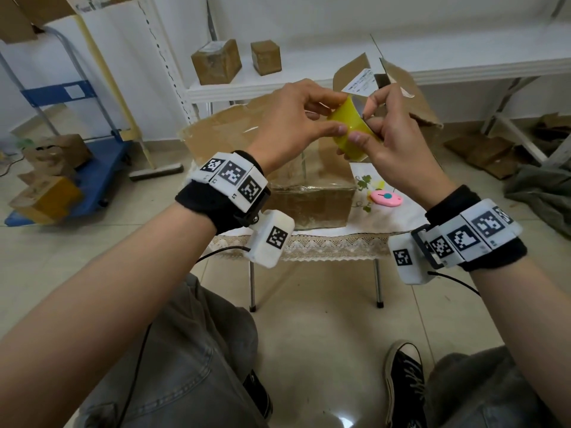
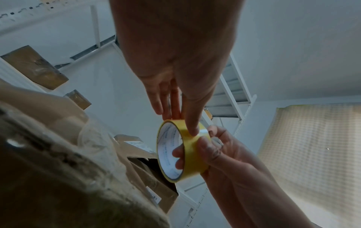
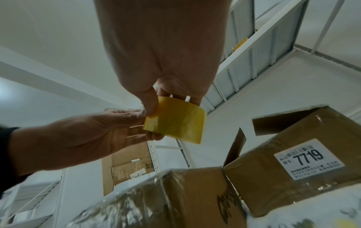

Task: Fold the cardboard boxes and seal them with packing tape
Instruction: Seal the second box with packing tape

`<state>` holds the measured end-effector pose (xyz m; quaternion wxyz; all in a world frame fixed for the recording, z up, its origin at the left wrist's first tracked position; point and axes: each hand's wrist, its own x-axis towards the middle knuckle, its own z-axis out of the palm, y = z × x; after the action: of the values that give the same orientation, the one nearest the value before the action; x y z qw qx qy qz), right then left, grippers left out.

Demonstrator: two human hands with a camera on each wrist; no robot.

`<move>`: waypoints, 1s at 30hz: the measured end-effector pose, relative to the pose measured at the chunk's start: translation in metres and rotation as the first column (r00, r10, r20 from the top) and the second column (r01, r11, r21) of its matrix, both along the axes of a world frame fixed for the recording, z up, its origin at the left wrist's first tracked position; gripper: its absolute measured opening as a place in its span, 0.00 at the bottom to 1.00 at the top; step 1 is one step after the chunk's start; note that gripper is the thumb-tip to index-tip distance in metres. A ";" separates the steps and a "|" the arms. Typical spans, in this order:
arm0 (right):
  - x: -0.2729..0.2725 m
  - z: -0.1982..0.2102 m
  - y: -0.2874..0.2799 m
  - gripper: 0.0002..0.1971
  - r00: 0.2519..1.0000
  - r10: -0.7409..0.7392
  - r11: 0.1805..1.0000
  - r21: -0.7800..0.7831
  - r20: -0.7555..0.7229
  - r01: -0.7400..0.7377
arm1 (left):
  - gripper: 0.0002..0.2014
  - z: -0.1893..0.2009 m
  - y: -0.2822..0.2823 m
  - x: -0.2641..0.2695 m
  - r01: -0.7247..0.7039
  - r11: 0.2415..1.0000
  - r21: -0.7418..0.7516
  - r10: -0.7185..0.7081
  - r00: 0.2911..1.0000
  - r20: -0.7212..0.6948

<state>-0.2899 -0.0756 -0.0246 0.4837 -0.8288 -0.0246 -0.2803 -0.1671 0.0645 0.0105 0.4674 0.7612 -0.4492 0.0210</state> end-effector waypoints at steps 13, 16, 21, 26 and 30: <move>0.000 -0.006 0.001 0.15 0.997 -0.071 0.997 0.011 -0.019 0.071 | 0.15 -0.013 -0.004 -0.016 -0.121 0.992 -0.048 0.126 0.984 0.124; 0.002 -0.009 0.000 0.15 0.996 -0.079 0.997 0.013 -0.030 0.080 | 0.13 -0.015 -0.005 -0.016 -0.121 0.991 -0.065 0.127 0.988 0.094; 0.004 -0.010 0.002 0.15 0.996 -0.084 0.996 -0.019 -0.029 0.084 | 0.08 -0.008 -0.004 -0.008 -0.097 0.994 -0.053 0.096 0.995 -0.023; 0.003 -0.008 0.004 0.15 0.999 -0.036 0.999 -0.006 -0.029 0.036 | 0.05 -0.002 -0.001 0.002 -0.055 0.998 0.015 0.056 0.996 -0.075; 0.005 -0.010 0.005 0.17 0.997 -0.073 0.997 -0.020 -0.032 0.073 | 0.08 -0.010 -0.005 0.004 -0.079 0.991 0.110 0.079 0.997 0.004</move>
<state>-0.2847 -0.0702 -0.0342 0.4655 -0.8382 0.0111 -0.2838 -0.1633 0.0600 0.0006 0.4236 0.8030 -0.4190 0.0148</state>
